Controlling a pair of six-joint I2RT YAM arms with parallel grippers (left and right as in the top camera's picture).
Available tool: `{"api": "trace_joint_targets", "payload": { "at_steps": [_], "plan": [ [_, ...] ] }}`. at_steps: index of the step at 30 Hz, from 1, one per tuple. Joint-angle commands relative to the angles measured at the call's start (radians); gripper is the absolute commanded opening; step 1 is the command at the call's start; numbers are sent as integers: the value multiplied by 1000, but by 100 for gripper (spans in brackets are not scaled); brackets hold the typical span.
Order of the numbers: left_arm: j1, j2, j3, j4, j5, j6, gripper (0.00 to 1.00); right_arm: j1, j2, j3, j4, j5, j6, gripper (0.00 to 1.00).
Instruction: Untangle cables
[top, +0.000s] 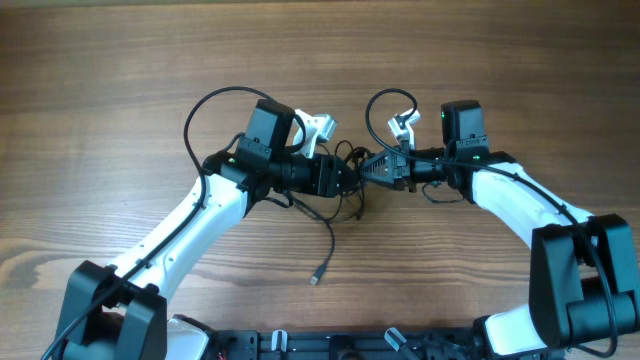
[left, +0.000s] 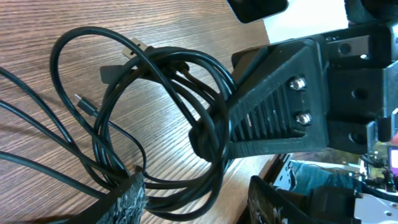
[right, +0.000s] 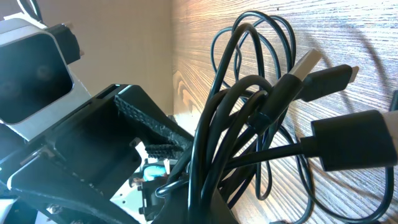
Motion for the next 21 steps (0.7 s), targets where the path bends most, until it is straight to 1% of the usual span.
{"api": "trace_joint_targets", "payload": {
  "at_steps": [1, 6, 8, 10, 12, 13, 14, 17, 18, 19, 20, 21],
  "plan": [
    [-3, 11, 6, -5, 40, 19, 54, 2, 5, 3, 9, -46, 5, 5],
    [-3, 12, 3, -18, 33, 20, 51, 3, 5, 3, 9, -47, 18, 5],
    [-3, 13, -4, -19, -21, 19, 49, 3, 5, 3, 9, -47, 27, 4],
    [-3, 14, -14, -16, -56, 20, 49, 3, 5, 3, 9, -64, 26, 4],
    [-4, 24, -16, -10, -58, 19, 51, 3, 5, 3, 9, -72, 27, 4],
    [-8, 33, -16, -2, -58, 19, 56, 3, 5, 3, 9, -72, 27, 4],
    [-13, 42, -16, 5, -58, 19, 58, 3, 5, 3, 9, -72, 27, 4],
    [-33, 72, -16, 23, -58, 15, 57, 3, 5, 3, 8, -73, 27, 4],
    [-42, 81, -16, 31, -58, 16, 46, 3, 5, 3, 8, -72, 27, 4],
    [-43, 83, -16, 40, -58, 16, 20, 3, 5, 3, 8, -72, 27, 4],
    [-42, 82, -16, 49, -58, 16, 4, 3, 5, 3, 8, -72, 26, 5],
    [-35, 80, -16, 60, -53, 14, 4, 3, 5, 3, 8, -64, 26, 8]
  ]
}}
